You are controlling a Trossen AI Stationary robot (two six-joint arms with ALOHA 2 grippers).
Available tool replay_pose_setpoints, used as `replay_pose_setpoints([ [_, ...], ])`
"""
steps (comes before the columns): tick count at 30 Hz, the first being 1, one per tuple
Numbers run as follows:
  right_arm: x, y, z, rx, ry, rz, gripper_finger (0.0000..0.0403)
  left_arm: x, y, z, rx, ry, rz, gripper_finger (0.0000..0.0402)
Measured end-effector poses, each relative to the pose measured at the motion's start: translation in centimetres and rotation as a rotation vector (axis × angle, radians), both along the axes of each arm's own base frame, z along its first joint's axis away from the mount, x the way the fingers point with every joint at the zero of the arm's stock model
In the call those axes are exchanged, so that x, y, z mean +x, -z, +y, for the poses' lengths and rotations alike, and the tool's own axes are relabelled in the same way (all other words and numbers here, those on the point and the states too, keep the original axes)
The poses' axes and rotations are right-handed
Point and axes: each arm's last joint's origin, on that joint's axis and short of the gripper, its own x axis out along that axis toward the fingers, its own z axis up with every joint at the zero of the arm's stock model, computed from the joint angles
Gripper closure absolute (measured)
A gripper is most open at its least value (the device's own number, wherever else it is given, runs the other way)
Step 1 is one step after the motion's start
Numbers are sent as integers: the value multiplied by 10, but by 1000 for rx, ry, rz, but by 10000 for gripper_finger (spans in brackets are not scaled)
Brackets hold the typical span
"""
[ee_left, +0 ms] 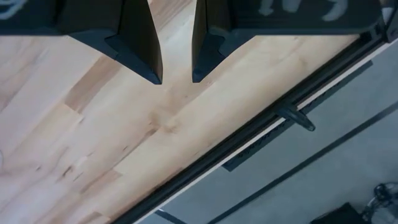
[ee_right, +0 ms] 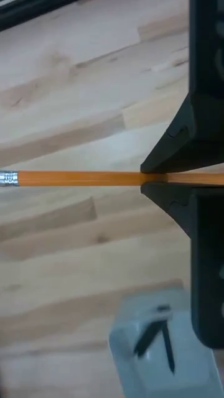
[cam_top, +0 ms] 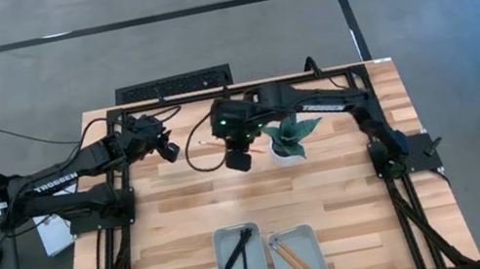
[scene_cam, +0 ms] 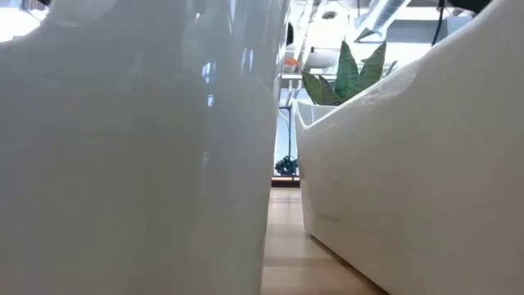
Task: Sort pens & pencils
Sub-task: Put the pencil into the right gray bin
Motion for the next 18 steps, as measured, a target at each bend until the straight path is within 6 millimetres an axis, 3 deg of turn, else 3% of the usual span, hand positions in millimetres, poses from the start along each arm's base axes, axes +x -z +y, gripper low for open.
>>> replay_pose_setpoints([
  [9,-24,-32,43,90,55,-51,355,-1,1,0,-12,-13,-3,323],
  [18,-35,-29,97,99,264,-11,355,-2,6,-4,-76,116,66,323],
])
